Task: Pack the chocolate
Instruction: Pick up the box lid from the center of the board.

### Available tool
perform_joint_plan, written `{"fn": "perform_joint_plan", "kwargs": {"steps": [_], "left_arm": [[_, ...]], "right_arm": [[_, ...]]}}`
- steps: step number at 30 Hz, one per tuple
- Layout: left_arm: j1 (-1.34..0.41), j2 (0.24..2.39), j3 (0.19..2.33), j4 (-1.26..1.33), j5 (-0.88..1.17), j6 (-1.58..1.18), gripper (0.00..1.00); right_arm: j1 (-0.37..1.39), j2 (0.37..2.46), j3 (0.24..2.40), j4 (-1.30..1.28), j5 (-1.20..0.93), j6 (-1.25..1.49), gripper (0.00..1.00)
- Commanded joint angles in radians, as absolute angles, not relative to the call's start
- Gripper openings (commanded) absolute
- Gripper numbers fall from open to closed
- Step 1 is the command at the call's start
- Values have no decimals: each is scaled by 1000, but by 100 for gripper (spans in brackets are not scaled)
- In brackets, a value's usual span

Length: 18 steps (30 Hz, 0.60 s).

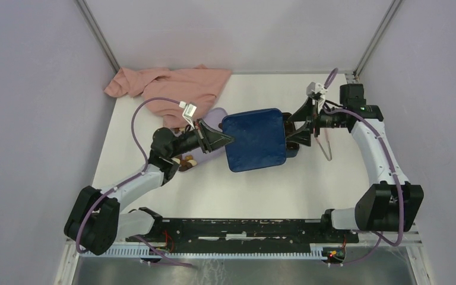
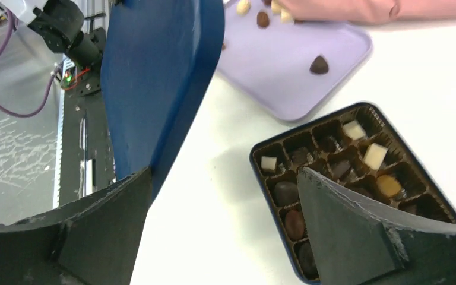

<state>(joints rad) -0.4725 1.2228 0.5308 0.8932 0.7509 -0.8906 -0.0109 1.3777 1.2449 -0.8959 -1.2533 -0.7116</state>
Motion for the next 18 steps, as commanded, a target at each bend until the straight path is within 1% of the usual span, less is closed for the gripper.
{"fn": "perform_joint_plan", "kwargs": {"steps": [1,3,5,6,11,14,18], "left_arm": [[-469,1133,546,957,660,-1016,2],[-468,1109,555,956,654,-1031,2],[-468,1089,566,927,648,-1024,2],[-468,1079,574,904,644,-1012,2],[-469,1076,591,823,616,-968,2],[-471,1109,600,858,625,-988,2],[-492,1163,619,923,633,-1024,2]], "right_arm": [[-44,1298,1193,-910,-1422,-856,98],[-52,1268,1151,-986,-1509,-1024,98],[-67,1251,1143,-1198,-1545,-1343,98],[-67,1248,1146,-1248,-1546,-1435,98],[-63,1261,1172,-1242,-1546,-1276,98],[-59,1287,1172,-1225,-1545,-1177,97],[-51,1332,1187,-1183,-1544,-1057,94]]}}
